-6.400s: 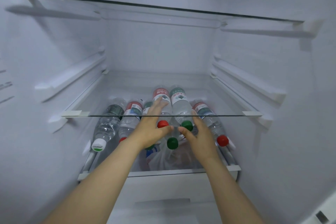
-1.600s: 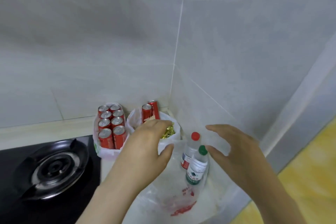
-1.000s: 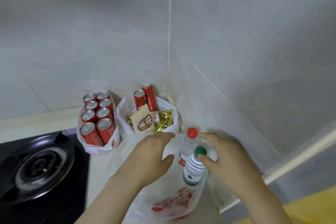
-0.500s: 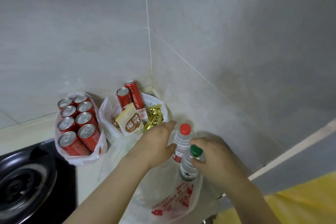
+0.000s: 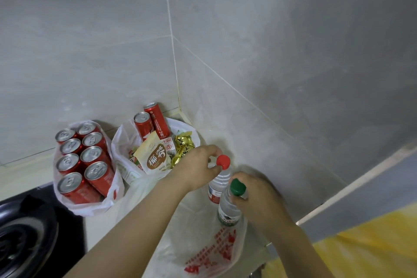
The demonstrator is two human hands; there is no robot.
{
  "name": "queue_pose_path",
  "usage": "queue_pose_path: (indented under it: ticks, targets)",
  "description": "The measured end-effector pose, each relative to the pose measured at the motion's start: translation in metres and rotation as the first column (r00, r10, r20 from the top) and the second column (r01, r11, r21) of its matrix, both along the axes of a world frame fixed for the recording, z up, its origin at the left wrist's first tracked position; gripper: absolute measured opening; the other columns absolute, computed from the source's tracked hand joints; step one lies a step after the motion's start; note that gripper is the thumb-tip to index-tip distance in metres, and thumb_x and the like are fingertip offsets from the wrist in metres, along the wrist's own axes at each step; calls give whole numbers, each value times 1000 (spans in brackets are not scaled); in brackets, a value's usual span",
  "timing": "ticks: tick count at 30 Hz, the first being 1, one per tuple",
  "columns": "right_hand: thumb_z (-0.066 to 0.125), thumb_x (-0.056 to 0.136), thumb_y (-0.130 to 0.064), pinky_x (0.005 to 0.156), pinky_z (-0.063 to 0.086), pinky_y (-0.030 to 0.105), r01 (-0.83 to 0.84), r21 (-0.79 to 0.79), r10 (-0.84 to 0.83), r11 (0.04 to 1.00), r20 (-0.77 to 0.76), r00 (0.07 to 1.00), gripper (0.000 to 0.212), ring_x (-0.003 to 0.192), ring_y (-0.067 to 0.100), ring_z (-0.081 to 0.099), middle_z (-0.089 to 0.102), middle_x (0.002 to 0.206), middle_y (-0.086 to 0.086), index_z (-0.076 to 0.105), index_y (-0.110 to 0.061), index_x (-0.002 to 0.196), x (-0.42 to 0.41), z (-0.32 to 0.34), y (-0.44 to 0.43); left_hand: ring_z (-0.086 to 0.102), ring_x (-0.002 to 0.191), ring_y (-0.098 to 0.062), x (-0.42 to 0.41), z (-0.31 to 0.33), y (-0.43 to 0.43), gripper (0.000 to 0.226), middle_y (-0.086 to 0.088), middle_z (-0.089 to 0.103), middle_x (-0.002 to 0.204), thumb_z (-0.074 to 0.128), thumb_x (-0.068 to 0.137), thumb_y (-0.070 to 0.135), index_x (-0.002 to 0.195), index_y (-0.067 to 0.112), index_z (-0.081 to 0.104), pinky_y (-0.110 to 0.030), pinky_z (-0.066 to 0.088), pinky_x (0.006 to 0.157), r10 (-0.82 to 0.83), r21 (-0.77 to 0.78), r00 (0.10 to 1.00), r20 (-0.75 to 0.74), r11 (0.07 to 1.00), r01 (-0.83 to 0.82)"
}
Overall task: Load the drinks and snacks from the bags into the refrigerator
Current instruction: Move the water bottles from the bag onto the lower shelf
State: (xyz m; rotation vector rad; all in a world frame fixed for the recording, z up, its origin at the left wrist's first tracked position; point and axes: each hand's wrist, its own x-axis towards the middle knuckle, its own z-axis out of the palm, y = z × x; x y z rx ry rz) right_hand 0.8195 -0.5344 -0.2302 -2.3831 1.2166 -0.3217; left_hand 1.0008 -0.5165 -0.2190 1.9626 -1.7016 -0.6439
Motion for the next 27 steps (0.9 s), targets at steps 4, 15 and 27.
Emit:
queue_pose_path:
  ticks: [4,15,27]
  targets:
    - [65,81,-24,60,40,19,-8,12,8,1000,42,999,11,74,10,53,57,79,-6,54,-23,83,-1,-7,-2,59,98,-15,-1,-11,-8,27,5,65,108,70,81,27,106,23,61,-34,51,88,1,10,999,-44,1000,-1]
    - [66,77,-30,67,52,31,-6,110,-11,994,147,989,11,74,10,58,61,79,-6,60,-23,81,-7,-10,-1,61,83,-11,-8,-35,9,17,7,67,86,73,77,23,93,23,68,-38,53,80,98,-108,979,-178,987,-119]
    - [73,77,-32,65,52,29,-111,130,92,985,144,985,17,70,4,59,64,75,-8,58,-28,83,12,-1,20,58,81,-4,18,-11,99,18,18,64,83,79,71,33,86,32,68,-27,50,73,253,-211,964,-88,941,-266]
